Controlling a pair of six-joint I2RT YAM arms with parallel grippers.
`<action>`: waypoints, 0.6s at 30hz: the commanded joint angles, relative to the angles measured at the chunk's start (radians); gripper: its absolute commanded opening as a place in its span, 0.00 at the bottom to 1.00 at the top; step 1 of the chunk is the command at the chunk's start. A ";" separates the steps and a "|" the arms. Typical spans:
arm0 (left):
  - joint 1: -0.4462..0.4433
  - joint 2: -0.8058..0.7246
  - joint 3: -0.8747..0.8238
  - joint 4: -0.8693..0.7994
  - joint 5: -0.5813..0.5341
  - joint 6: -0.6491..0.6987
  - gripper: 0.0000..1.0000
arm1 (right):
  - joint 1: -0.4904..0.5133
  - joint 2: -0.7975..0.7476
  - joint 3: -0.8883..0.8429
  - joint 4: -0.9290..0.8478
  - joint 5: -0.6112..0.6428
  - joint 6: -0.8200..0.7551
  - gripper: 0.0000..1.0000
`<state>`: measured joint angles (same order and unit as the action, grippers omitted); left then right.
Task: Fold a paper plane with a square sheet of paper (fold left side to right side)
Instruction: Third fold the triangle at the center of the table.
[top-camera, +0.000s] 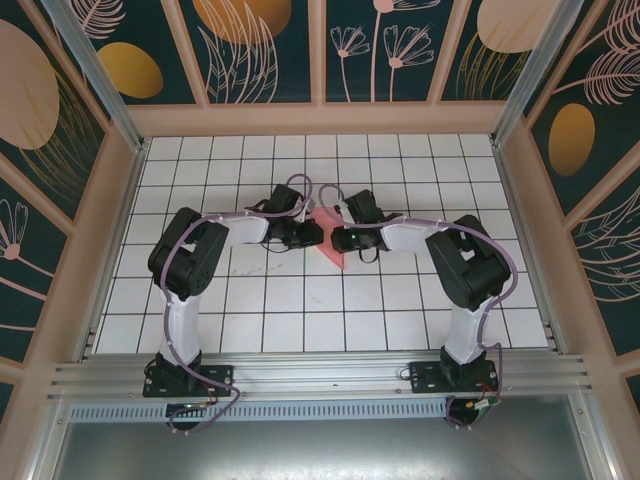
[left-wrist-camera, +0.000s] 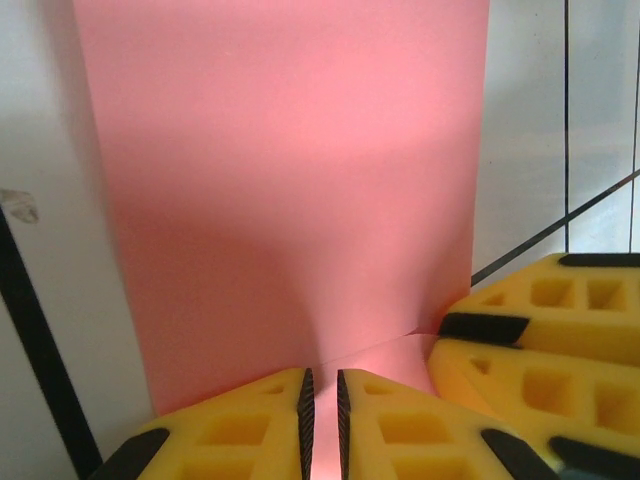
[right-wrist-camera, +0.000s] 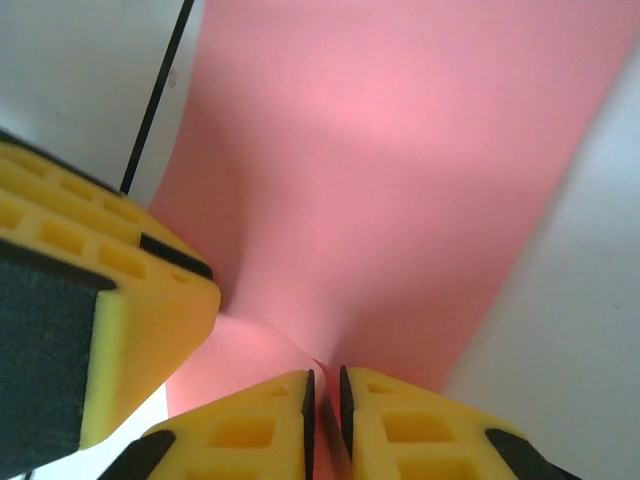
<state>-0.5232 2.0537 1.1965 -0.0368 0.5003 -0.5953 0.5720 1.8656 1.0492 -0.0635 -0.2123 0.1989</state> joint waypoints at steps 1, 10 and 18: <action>-0.003 0.071 -0.044 -0.074 -0.077 0.030 0.19 | -0.019 -0.074 0.047 -0.025 -0.028 0.038 0.23; -0.003 0.068 -0.043 -0.076 -0.081 0.032 0.19 | -0.050 -0.177 0.049 -0.140 -0.148 0.064 0.27; -0.003 0.059 -0.043 -0.080 -0.085 0.033 0.19 | -0.031 -0.161 0.010 -0.172 -0.422 0.162 0.11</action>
<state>-0.5232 2.0541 1.1965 -0.0364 0.4999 -0.5938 0.5293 1.7035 1.0687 -0.1921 -0.5083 0.3225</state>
